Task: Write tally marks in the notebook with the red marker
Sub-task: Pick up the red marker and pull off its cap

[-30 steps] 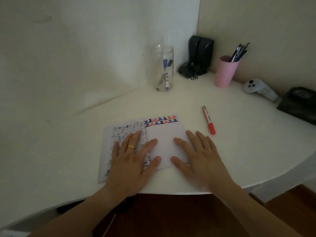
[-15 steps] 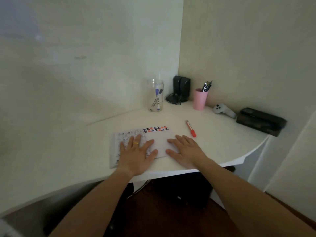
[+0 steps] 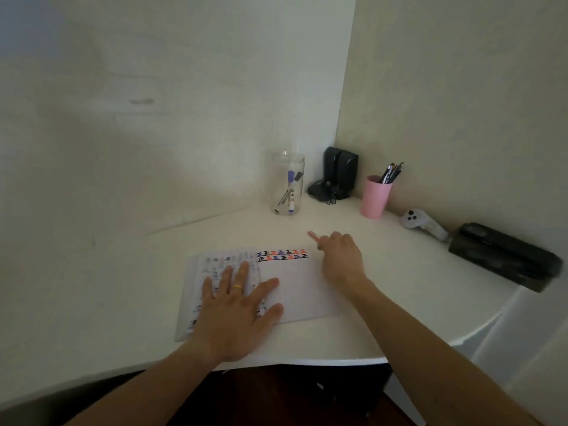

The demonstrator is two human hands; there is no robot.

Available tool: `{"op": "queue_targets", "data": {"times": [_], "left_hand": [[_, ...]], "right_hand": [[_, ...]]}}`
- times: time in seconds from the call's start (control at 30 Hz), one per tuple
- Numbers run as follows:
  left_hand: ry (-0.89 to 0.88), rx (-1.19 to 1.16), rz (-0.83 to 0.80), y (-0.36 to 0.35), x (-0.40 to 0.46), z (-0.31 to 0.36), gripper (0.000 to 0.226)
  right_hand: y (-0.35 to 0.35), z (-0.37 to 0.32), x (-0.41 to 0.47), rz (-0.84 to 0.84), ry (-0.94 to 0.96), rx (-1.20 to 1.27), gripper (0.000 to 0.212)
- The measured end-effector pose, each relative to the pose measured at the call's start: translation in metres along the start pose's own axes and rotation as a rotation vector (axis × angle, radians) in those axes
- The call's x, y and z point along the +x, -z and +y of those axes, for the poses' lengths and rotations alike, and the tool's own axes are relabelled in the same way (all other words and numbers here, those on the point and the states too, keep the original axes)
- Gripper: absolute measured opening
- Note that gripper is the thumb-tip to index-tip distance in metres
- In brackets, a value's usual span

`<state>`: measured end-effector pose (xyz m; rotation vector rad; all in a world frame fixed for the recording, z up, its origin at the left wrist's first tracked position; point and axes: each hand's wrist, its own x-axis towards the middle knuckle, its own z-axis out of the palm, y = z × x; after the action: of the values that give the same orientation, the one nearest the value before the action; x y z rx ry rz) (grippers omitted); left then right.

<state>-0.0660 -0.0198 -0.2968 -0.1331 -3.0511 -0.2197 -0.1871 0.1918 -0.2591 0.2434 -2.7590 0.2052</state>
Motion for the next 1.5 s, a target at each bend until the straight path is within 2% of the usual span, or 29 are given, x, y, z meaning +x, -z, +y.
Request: {"op": "queue_targets", "data": {"times": [0.1, 0.2, 0.27, 0.33, 0.4, 0.5, 0.57, 0.63, 0.73, 0.8, 0.93, 1.07, 1.17, 1.27, 1.33, 1.37, 1.43, 1.5], "left_hand": [[0.026, -0.048, -0.044, 0.006, 0.006, 0.000, 0.066], [-0.061, 0.020, -0.019, 0.021, 0.019, -0.014, 0.068], [-0.151, 0.013, 0.042, 0.032, 0.037, -0.032, 0.070], [-0.226, -0.133, 0.065, 0.038, 0.065, -0.054, 0.056], [-0.286, -0.192, 0.120, 0.040, 0.094, -0.067, 0.039], [-0.288, -0.272, 0.289, 0.029, 0.117, -0.075, 0.025], [-0.273, -0.316, 0.367, 0.019, 0.117, -0.077, 0.025], [-0.287, -0.353, 0.365, 0.014, 0.114, -0.079, 0.027], [-0.316, -0.377, 0.337, 0.017, 0.109, -0.079, 0.038], [-0.337, -0.361, 0.371, 0.018, 0.108, -0.079, 0.041], [-0.369, -0.264, 0.476, 0.014, 0.109, -0.080, 0.035], [-0.401, -0.093, 0.573, 0.014, 0.111, -0.080, 0.041], [-0.419, -0.074, 0.556, 0.022, 0.108, -0.074, 0.047], [-0.401, -0.124, 0.497, 0.027, 0.104, -0.071, 0.039], [-0.400, -0.224, 0.428, 0.029, 0.100, -0.066, 0.037], [-0.407, -0.346, 0.369, 0.031, 0.098, -0.062, 0.039], [-0.353, -0.745, 0.224, 0.037, 0.096, -0.058, 0.045], [-0.247, -1.159, 0.075, 0.043, 0.097, -0.068, 0.052]], "right_hand": [[0.003, -0.051, 0.013, 0.057, 0.126, 0.379, 0.030], [-0.007, -0.085, 0.023, -0.071, 0.122, 0.755, 0.026], [-0.024, -0.090, 0.032, -0.143, 0.053, 0.812, 0.024], [-0.041, -0.087, 0.043, -0.155, -0.001, 0.821, 0.025], [-0.050, -0.085, 0.049, -0.182, -0.031, 0.935, 0.032], [-0.049, -0.084, 0.048, -0.243, 0.021, 1.051, 0.036], [-0.044, -0.084, 0.046, -0.285, 0.024, 1.123, 0.032], [-0.039, -0.081, 0.045, -0.265, -0.046, 1.243, 0.026], [-0.032, -0.077, 0.045, -0.303, -0.185, 1.623, 0.017], [-0.030, -0.075, 0.045, -0.328, -0.214, 1.772, 0.012], [-0.031, -0.080, 0.041, -0.363, -0.128, 1.763, 0.010], [-0.029, -0.082, 0.035, -0.340, -0.099, 1.776, 0.029], [-0.028, -0.085, 0.031, -0.302, -0.064, 1.746, 0.033], [-0.025, -0.082, 0.031, -0.235, -0.059, 1.701, 0.042], [-0.024, -0.082, 0.030, -0.216, -0.026, 1.682, 0.045], [-0.023, -0.083, 0.030, -0.209, -0.003, 1.679, 0.042], [-0.016, -0.082, 0.031, -0.186, 0.013, 1.716, 0.033], [-0.007, -0.067, 0.040, -0.093, -0.085, 1.784, 0.025]]}}
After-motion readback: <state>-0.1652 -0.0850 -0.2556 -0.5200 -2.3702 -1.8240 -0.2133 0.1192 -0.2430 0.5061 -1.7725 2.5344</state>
